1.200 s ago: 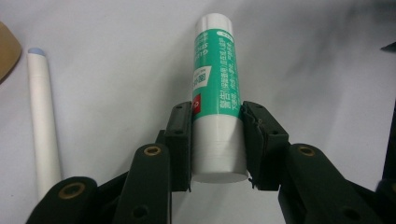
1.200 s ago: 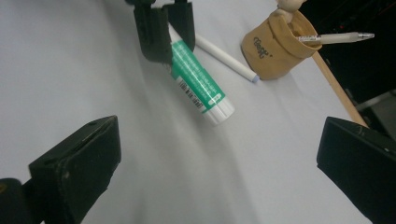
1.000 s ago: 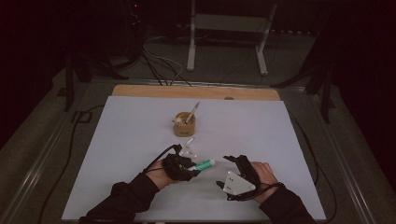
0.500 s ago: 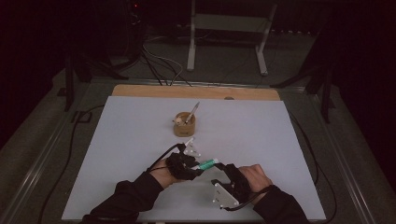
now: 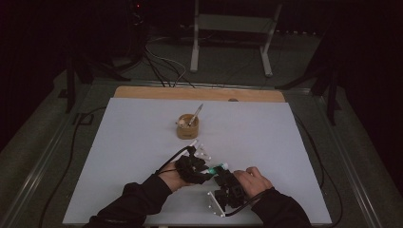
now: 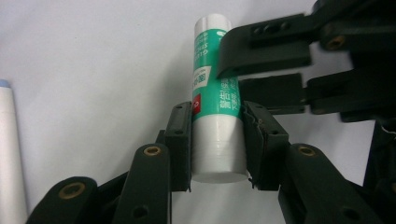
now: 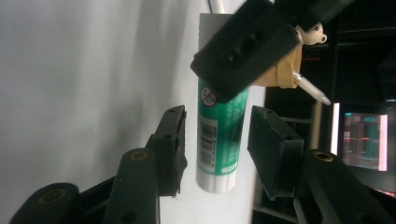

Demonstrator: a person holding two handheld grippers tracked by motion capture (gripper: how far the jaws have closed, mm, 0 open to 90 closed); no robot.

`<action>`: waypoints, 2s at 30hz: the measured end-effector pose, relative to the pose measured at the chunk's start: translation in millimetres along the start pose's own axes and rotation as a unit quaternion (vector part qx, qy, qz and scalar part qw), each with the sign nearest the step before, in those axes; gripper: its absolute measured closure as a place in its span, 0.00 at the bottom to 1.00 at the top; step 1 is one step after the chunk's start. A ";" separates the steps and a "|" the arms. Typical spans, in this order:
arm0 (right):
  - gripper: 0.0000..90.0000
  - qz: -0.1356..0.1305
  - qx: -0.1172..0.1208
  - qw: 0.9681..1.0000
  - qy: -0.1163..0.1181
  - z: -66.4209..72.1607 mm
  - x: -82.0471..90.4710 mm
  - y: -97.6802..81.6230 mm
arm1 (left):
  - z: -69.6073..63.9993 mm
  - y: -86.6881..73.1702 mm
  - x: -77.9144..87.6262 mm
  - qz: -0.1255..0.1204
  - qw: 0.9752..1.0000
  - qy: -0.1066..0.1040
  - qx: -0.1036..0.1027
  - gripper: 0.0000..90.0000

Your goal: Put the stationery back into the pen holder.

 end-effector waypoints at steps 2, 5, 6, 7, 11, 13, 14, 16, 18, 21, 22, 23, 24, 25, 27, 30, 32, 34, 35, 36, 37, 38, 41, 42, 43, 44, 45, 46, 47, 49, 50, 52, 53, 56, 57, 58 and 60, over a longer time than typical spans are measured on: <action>0.64 0.004 0.011 1.000 -0.004 0.8 -2.2 0.7 | -1.3 1.0 -0.1 0.000 1.000 -0.003 -0.001 0.74; 0.65 0.012 0.014 1.000 -0.010 1.7 -3.9 0.5 | -2.5 2.6 -0.4 0.000 1.000 -0.008 0.003 0.74; 0.65 0.012 0.014 1.000 -0.010 1.7 -3.9 0.5 | -2.5 2.6 -0.4 0.000 1.000 -0.008 0.003 0.74; 0.69 0.018 0.019 0.999 -0.020 0.6 -5.6 0.7 | -2.6 3.4 -0.3 0.000 1.000 -0.007 0.004 0.74; 0.72 0.024 0.028 0.999 -0.030 -1.8 -7.6 -0.1 | -2.3 5.2 0.0 -0.002 1.000 -0.011 0.011 0.74; 0.72 0.025 0.028 0.999 -0.032 -2.3 -7.9 -0.2 | -1.1 5.5 -0.2 -0.004 1.000 -0.013 0.017 0.74; 0.73 0.028 0.021 0.999 -0.033 -3.0 -8.4 -0.7 | -0.6 5.8 -0.8 -0.005 1.000 -0.015 0.022 0.74; 0.73 0.031 0.019 0.999 -0.036 -3.2 -9.0 -1.1 | 0.0 6.2 -1.7 -0.009 0.999 -0.020 0.026 0.74; 0.74 0.033 0.018 0.999 -0.034 -3.4 -9.3 -1.4 | 0.0 6.2 -1.7 -0.009 0.999 -0.020 0.026 0.74; 0.74 0.031 0.006 0.999 -0.035 -3.2 -9.7 -2.4 | 1.7 5.2 -2.0 -0.024 0.999 -0.036 0.027 0.71; 0.74 0.030 0.003 0.999 -0.035 -3.5 -9.4 -2.8 | 0.4 5.3 -1.3 -0.044 0.997 -0.050 0.027 0.67; 0.74 0.030 0.003 0.999 -0.035 -3.5 -9.4 -2.8 | 0.4 5.3 -1.3 -0.044 0.997 -0.050 0.027 0.63; 0.74 0.028 -0.001 0.999 -0.037 -4.4 -9.3 -3.4 | 1.0 5.3 0.6 -0.066 0.996 -0.048 0.024 0.63; 0.74 0.019 -0.005 0.999 -0.038 -8.4 -9.6 -3.9 | 1.6 4.3 1.5 -0.071 0.996 -0.044 0.017 0.57; 0.74 0.016 -0.021 0.999 -0.037 -10.0 -9.0 -5.9 | 2.2 3.8 3.1 -0.082 0.996 -0.045 0.016 0.50; 0.74 0.010 -0.042 0.999 -0.030 -12.4 -8.8 -8.7 | 6.7 1.5 9.4 -0.104 0.994 -0.030 0.015 0.46; 0.74 0.008 -0.057 0.998 -0.026 -12.6 -8.8 -9.5 | 9.4 -0.6 14.9 -0.116 0.993 -0.020 0.014 0.45; 0.74 0.007 -0.087 0.996 -0.020 -16.1 -7.9 -14.2 | 12.6 -4.0 24.4 -0.137 0.990 -0.017 0.017 0.42; 0.74 0.007 -0.087 0.996 -0.020 -16.1 -7.9 -14.2 | 12.6 -4.0 24.4 -0.137 0.990 -0.017 0.017 0.39; 0.74 0.010 -0.103 0.994 -0.020 -17.0 -7.3 -16.1 | 14.0 -5.6 27.2 -0.143 0.989 -0.015 0.019 0.39; 0.74 0.000 -0.128 0.992 -0.011 -20.0 -6.3 -18.4 | 15.7 -8.0 29.9 -0.143 0.989 -0.012 0.019 0.39; 0.74 0.000 -0.128 0.992 -0.011 -20.0 -6.3 -18.4 | 17.4 -9.9 32.5 -0.148 0.989 -0.008 0.020 0.39; 0.74 -0.008 -0.170 0.985 -0.003 -24.9 -4.2 -22.6 | 20.1 -17.1 39.6 -0.155 0.988 -0.002 0.023 0.35; 0.74 -0.013 -0.182 0.983 0.001 -26.1 -3.8 -23.0 | 21.7 -19.7 41.8 -0.158 0.987 0.005 0.027 0.33; 0.74 -0.013 -0.182 0.983 0.001 -26.1 -3.8 -23.0 | 21.7 -19.7 41.8 -0.158 0.987 0.005 0.027 0.31; 0.74 -0.021 -0.200 0.980 0.006 -28.6 -3.1 -23.7 | 22.7 -23.1 45.4 -0.164 0.986 0.003 0.031 0.31; 0.74 -0.027 -0.225 0.974 0.012 -31.3 -2.2 -24.7 | 24.7 -26.1 47.4 -0.167 0.985 0.011 0.035 0.29; 0.74 -0.038 -0.264 0.963 0.024 -34.8 -1.4 -25.6 | 25.4 -28.4 48.6 -0.166 0.985 0.011 0.036 0.27; 0.74 -0.038 -0.264 0.963 0.024 -34.8 -1.4 -25.6 | 26.0 -30.5 49.7 -0.168 0.985 0.012 0.039 0.27; 0.74 -0.045 -0.293 0.955 0.032 -37.4 -0.9 -26.0 | 27.6 -34.8 51.2 -0.168 0.985 0.020 0.043 0.24; 0.74 -0.051 -0.318 0.946 0.039 -40.8 -0.5 -27.2 | 28.2 -36.7 51.8 -0.169 0.984 0.020 0.046 0.22; 0.74 -0.057 -0.344 0.936 0.043 -44.5 -0.5 -28.8 | 29.8 -40.3 52.6 -0.171 0.984 0.026 0.050 0.21; 0.74 -0.057 -0.344 0.936 0.043 -44.5 -0.5 -28.8 | 30.3 -42.2 52.7 -0.171 0.984 0.026 0.052 0.21; 0.74 -0.061 -0.366 0.927 0.051 -48.0 -0.3 -31.0 | 32.1 -46.9 52.6 -0.172 0.983 0.034 0.055 0.20; 0.74 -0.066 -0.384 0.919 0.056 -50.6 -0.2 -32.5 | 32.9 -49.1 52.0 -0.170 0.983 0.036 0.058 0.20; 0.74 -0.072 -0.408 0.908 0.059 -54.4 0.2 -34.5 | 34.0 -52.1 51.6 -0.169 0.983 0.041 0.060 0.20; 0.74 -0.074 -0.416 0.904 0.062 -55.4 0.2 -35.1 | 32.7 -55.1 52.1 -0.172 0.983 0.027 0.062 0.20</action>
Point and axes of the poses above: each handheld gripper's, and its own axes: x roughly backward along the jaws, y roughly out of its top, z roughly to its left, the point moved 9 cm from there along -x, roughly forward along the jaws, and after that the axes turned 2 degrees about y, right-handed, at the moved point
